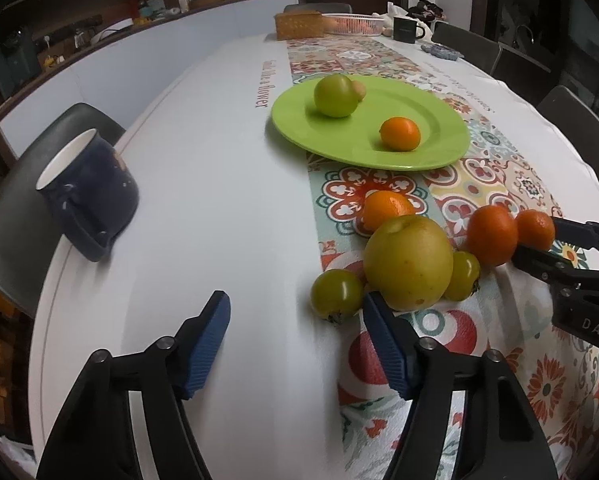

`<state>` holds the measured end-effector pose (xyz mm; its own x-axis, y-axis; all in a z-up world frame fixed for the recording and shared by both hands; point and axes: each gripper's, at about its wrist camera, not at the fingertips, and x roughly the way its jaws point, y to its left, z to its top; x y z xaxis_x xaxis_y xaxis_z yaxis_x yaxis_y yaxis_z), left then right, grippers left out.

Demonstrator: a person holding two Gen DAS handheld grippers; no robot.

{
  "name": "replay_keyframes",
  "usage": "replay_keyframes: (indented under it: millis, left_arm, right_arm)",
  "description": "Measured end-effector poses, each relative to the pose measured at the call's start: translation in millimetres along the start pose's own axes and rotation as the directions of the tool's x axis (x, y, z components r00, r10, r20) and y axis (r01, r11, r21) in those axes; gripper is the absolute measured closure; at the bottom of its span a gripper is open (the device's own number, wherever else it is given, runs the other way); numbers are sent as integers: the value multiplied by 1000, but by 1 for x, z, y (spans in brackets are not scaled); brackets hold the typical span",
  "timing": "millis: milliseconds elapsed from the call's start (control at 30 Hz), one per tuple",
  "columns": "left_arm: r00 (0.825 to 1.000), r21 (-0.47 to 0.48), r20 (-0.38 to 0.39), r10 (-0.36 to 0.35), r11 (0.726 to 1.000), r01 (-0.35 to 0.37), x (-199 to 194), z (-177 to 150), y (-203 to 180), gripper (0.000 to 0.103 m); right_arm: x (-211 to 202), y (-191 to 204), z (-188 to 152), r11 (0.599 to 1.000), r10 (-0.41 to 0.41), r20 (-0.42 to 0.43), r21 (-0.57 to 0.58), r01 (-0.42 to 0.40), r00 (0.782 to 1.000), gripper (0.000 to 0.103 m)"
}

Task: Organize fruits
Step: 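Grasp a small green fruit with the left tool while the right tool grasps a large orange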

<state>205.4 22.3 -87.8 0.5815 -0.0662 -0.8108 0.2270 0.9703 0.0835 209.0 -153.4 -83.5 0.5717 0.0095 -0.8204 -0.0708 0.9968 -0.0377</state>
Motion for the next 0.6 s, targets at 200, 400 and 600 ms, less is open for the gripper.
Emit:
replay_keyframes:
  millis: [200, 400, 600]
  left_arm:
    - [999, -7, -23, -41, 999, 41, 12, 3, -5, 52]
    - [997, -23, -23, -74, 997, 73, 15, 6, -9, 70]
    - [998, -21, -23, -63, 998, 63, 15, 8, -13, 75]
  right_arm:
    - [7, -4, 2, 1000, 19, -4, 6, -19, 1000, 52]
    - [10, -8, 5, 999, 44, 10, 12, -44, 999, 59]
    - [12, -12, 5, 998, 62, 14, 27, -63, 998, 61]
